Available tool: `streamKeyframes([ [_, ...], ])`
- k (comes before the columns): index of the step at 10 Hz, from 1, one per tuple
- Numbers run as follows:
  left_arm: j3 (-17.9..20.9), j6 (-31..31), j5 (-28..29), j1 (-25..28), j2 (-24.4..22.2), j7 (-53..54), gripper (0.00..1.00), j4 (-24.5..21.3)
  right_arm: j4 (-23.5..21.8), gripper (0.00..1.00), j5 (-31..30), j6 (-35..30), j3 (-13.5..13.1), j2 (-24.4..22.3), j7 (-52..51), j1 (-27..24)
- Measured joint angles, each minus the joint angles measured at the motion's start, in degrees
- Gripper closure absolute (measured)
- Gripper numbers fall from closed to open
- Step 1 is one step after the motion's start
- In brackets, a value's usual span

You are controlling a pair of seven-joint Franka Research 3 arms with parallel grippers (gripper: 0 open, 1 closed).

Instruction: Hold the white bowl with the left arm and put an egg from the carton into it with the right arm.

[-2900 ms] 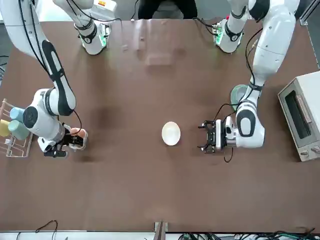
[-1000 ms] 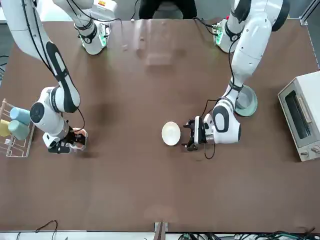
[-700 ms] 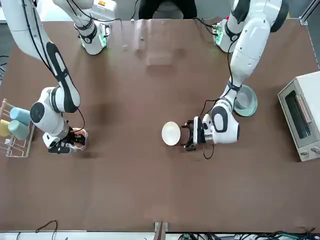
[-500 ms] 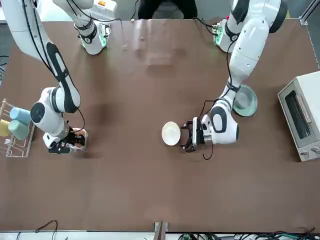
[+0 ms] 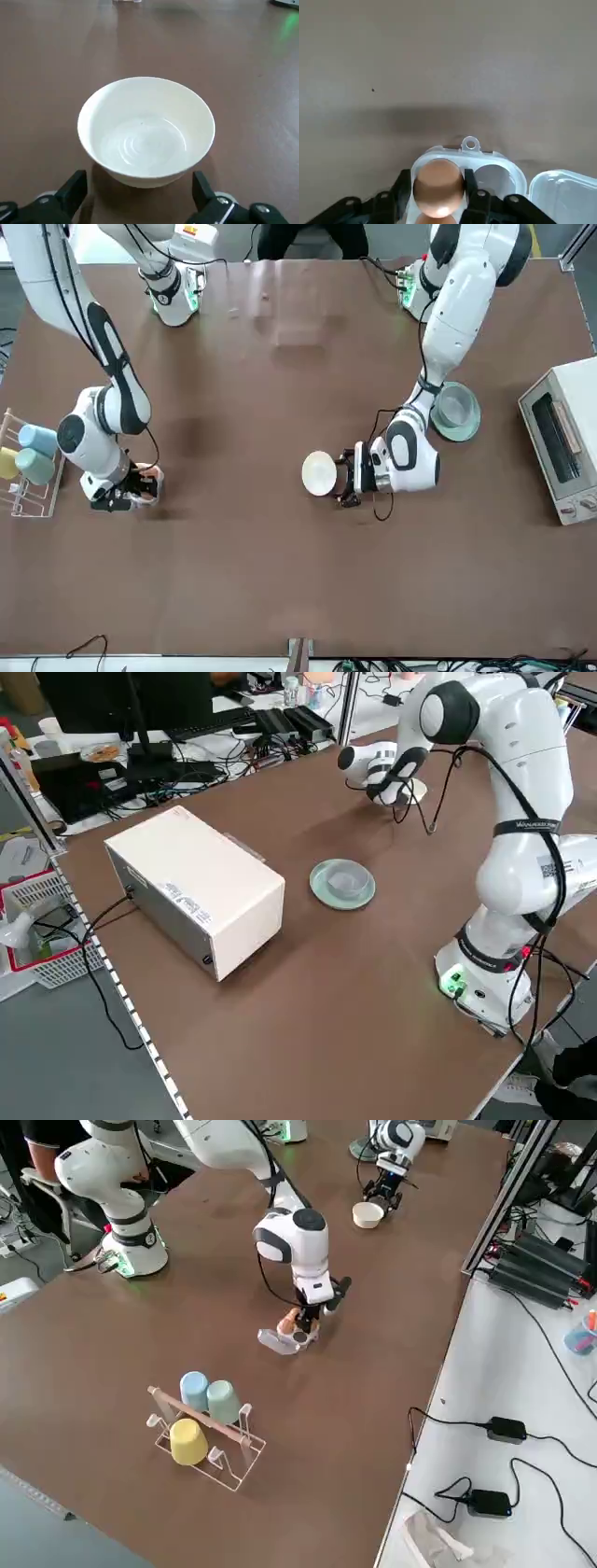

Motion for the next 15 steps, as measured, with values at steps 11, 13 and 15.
streamKeyframes([
  [11,0.0,0.0,-0.9,-0.9,0.1,0.0,0.0,0.0,5.8,0.52,0.0,-9.9,-0.1,-0.4,-1.4,0.0],
  [13,0.0,0.0,-0.9,-1.0,0.1,0.0,0.0,0.0,7.9,0.52,0.0,-12.6,0.0,-0.7,-1.5,0.1],
  [15,0.0,0.0,-0.9,-1.0,0.1,0.0,0.0,0.0,8.5,0.52,2.2,-12.6,0.3,-0.7,0.1,1.6],
])
